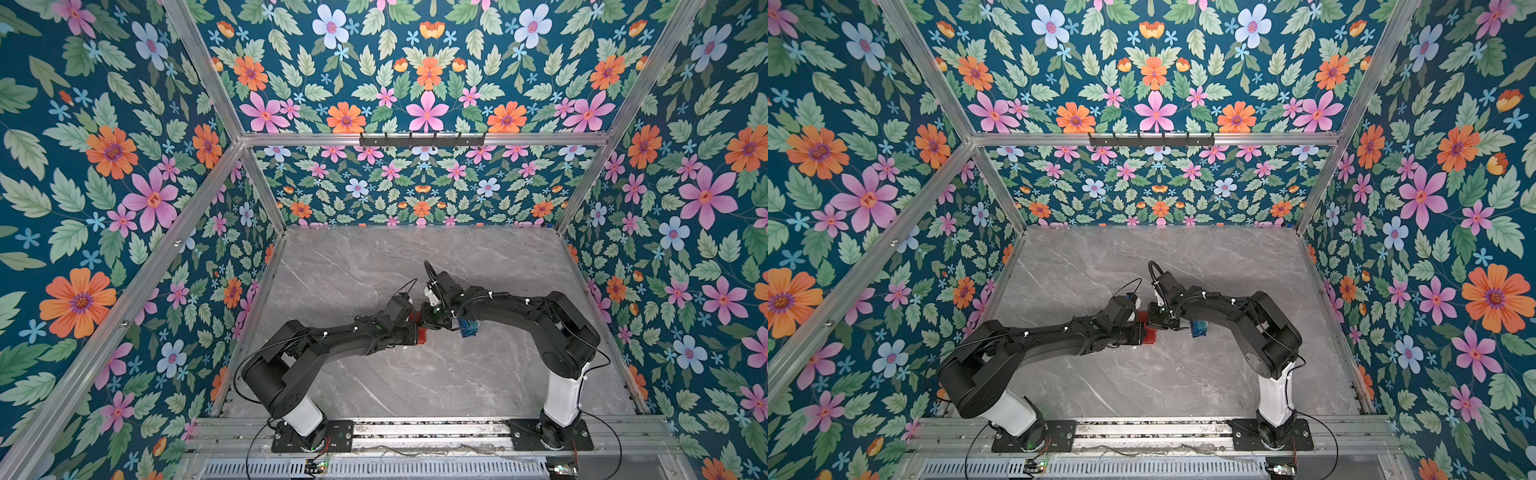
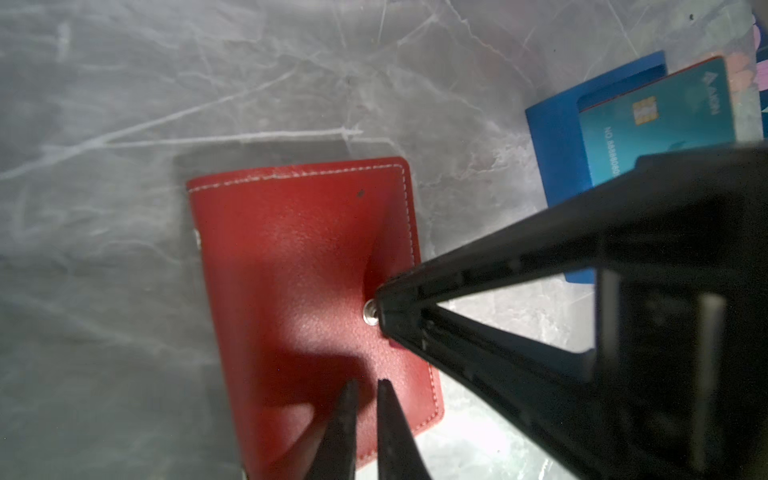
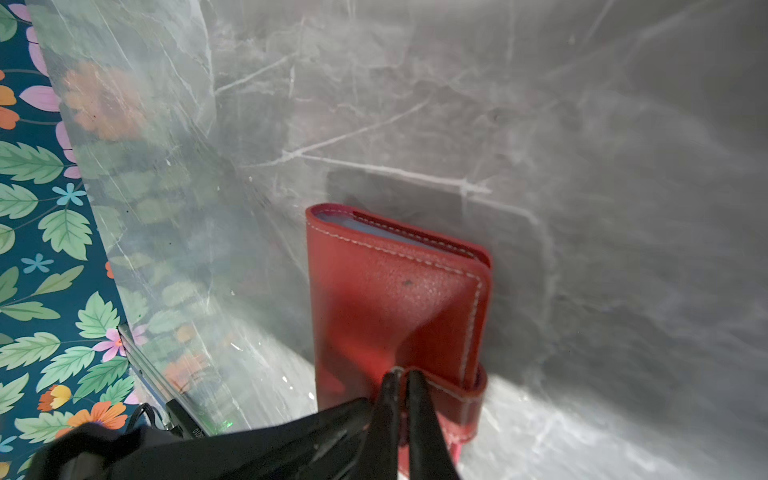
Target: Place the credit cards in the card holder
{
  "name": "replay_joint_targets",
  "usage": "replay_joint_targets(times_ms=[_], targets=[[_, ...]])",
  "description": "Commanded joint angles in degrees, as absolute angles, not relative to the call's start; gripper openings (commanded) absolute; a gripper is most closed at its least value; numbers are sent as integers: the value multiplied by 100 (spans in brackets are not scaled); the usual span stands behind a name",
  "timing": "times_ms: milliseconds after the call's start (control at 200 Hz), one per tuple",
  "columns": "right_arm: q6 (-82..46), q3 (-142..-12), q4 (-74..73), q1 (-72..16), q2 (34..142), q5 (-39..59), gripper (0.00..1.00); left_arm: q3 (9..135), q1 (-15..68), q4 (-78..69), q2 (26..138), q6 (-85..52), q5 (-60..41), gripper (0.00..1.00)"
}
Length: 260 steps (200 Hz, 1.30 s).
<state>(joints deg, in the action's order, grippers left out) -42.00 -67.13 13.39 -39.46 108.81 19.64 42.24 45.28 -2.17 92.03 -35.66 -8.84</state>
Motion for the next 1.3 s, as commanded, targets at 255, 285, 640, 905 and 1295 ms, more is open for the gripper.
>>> replay_joint_targets(times_ms=[255,285,640,905,1295], targets=[[-4184,-6758,1432,-3955,10541,1969,36,4175,4526,255,9249,-3554,-694,14],[-4169,-6767,1447,-3951,10494,1952,37,4179,4526,255,9244,-3559,-688,14],[-4286,-6522,1880,-3955,9914,595,38,4173,4531,290,9220,-3568,-668,14],[-4124,-6796,2443,-3955,10344,644,23,4181,4526,313,9203,-3548,-666,13],[-3900,-7006,2200,-3964,10857,1401,23,4234,4526,363,9220,-3519,-677,13]])
